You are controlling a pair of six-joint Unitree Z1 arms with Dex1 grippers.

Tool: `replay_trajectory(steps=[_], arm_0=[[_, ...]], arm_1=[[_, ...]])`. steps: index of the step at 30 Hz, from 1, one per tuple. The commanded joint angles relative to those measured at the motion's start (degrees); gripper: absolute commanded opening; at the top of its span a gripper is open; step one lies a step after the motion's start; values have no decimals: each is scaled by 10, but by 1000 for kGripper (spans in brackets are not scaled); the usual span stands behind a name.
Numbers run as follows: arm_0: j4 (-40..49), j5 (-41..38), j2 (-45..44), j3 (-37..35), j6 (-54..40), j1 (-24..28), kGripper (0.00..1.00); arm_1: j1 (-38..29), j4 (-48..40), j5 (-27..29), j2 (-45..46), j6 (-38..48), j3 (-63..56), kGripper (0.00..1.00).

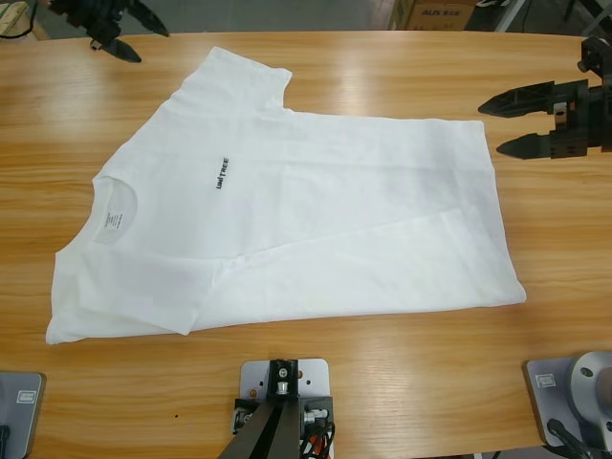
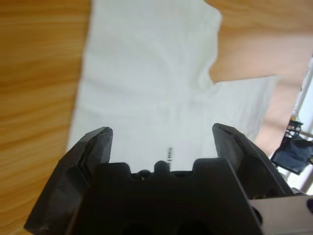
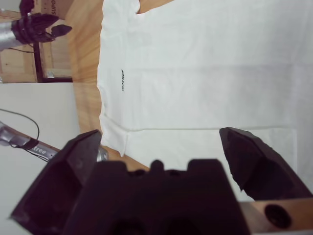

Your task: Fold clothes

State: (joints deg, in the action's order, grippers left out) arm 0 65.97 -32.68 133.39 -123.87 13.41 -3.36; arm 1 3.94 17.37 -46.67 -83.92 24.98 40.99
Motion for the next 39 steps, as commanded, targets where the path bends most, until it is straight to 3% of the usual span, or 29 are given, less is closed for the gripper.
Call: replay_trajectory(steps=[1,8,18,23,26,39], arm_0=[[67,-9,92,-52,-42,20,775],[115,-16,156,-151,-52,17,734],[213,-6,256,-366,-48,13,734],[225,-6,266,-393,-44,9,756],[225,-7,272,-407,-44,7,838],[221,-62,327,-529,-39,1,835]], arm_1=[[3,-8,-2,-41,-18,-6,1000],[3,-8,0,-50,-22,-7,1000],[3,-19,-1,-72,-26,-6,1000],[3,-30,-4,-88,-26,-5,1000],[3,-32,-4,-92,-25,-3,1000],[3,-35,-5,-101,-26,-5,1000]])
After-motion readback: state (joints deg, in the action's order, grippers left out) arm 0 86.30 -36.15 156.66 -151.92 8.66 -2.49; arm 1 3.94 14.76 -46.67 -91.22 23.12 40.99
